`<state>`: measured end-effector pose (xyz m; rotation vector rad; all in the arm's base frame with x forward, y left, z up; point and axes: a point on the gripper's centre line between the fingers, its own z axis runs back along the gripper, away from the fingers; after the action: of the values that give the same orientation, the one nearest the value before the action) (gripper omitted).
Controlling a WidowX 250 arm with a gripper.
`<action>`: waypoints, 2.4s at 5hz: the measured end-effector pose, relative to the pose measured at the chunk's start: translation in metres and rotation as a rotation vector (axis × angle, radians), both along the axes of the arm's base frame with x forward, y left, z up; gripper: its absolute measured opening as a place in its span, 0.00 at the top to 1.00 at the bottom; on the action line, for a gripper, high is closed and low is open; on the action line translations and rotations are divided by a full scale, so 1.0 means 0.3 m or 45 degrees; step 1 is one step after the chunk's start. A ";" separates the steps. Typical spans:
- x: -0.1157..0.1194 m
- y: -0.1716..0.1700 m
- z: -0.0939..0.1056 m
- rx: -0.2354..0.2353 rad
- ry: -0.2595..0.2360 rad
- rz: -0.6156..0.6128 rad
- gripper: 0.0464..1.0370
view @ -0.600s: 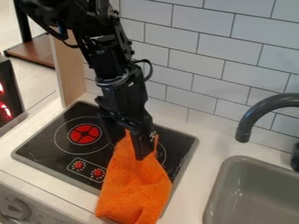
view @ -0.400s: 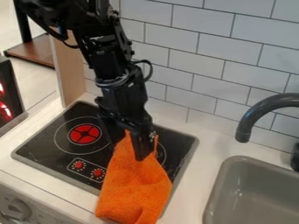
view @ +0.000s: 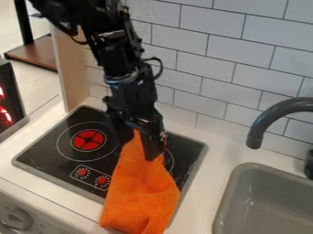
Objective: Fold the cloth from top to bottom
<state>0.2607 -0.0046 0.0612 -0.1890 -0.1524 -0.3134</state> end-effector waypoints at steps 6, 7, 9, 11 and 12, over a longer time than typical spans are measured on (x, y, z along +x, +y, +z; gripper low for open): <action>0.262 0.148 -0.095 0.168 -0.067 0.346 0.04; 0.279 0.142 -0.135 0.198 -0.034 0.335 0.10; 0.266 0.151 -0.174 0.225 0.041 0.349 0.70; 0.261 0.136 -0.173 0.201 0.056 0.327 0.98; 0.263 0.127 -0.139 0.181 0.036 0.300 0.99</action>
<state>0.3394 0.0334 0.0195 -0.0337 -0.1221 -0.0864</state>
